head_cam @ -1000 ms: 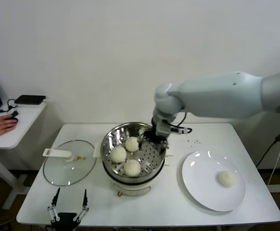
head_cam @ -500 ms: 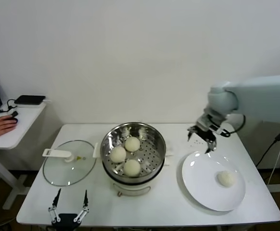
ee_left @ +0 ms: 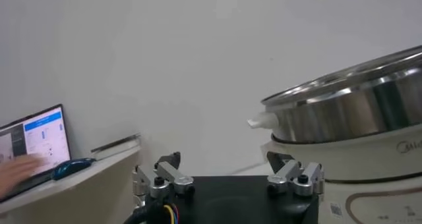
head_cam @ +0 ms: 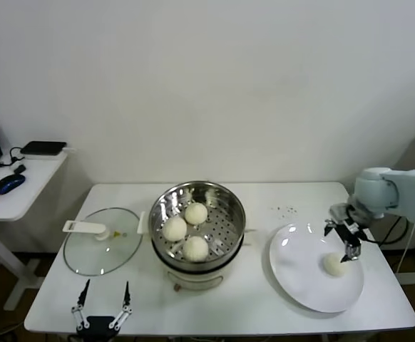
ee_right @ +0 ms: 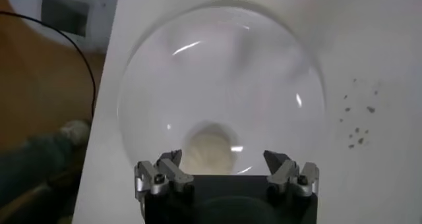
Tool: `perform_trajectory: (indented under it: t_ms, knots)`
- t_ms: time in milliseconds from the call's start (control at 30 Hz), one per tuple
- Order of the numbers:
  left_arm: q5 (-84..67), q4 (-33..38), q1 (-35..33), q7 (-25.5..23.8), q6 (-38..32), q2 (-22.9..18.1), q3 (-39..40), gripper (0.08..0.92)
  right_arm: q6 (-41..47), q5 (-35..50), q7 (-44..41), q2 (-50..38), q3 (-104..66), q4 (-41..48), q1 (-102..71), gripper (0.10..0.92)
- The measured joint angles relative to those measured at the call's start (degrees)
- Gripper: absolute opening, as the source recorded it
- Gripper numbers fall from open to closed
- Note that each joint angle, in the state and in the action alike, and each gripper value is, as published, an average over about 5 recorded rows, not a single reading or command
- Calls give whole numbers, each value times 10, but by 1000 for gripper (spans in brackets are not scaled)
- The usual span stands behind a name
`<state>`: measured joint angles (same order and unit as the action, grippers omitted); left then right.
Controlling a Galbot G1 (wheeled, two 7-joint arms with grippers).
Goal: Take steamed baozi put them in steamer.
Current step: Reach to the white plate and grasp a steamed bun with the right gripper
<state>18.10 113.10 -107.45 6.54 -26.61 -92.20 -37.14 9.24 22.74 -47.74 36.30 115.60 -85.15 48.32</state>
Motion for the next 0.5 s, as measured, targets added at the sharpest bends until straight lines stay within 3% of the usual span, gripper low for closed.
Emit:
perform_trajectory:
  t_ms: [500]
  knots:
    - [3,-1,-6,1,-3,0,-2,823,26,-57,21,-36,-121,60,-157,823]
